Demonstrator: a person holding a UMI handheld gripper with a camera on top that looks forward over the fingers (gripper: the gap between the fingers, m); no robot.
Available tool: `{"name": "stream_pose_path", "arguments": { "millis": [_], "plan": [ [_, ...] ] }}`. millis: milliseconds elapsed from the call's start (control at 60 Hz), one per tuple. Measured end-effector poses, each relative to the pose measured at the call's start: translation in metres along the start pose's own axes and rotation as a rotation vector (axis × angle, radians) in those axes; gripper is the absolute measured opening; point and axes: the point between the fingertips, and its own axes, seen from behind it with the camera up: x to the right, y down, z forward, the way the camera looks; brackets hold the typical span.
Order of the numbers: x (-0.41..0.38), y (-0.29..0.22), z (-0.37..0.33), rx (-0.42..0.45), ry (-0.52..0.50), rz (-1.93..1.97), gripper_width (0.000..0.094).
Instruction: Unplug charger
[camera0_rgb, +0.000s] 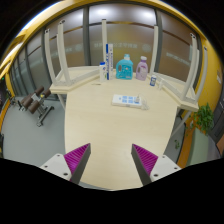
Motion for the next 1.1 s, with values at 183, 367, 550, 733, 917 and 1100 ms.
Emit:
{"name": "stream_pose_path", "arguments": {
  "millis": [183, 367, 550, 733, 917, 1100],
  "plan": [
    [0.093, -0.029, 0.113, 0.041, 0.071, 0.015, 0.0855],
    [0.155, -0.116, 0.238, 0.208, 0.091, 0.016, 0.0856],
    [0.190, -0.174, 0.341, 0.256, 0.103, 0.033, 0.0846],
    [0.182, -0.181, 0.399, 0.218, 0.043, 0.017, 0.0653],
    [0.177, -0.180, 0.404, 0.246, 0.041, -0.025, 0.0293],
    [0.174, -0.181, 0.405, 0.243, 0.040, -0.023, 0.0109]
  ]
}}
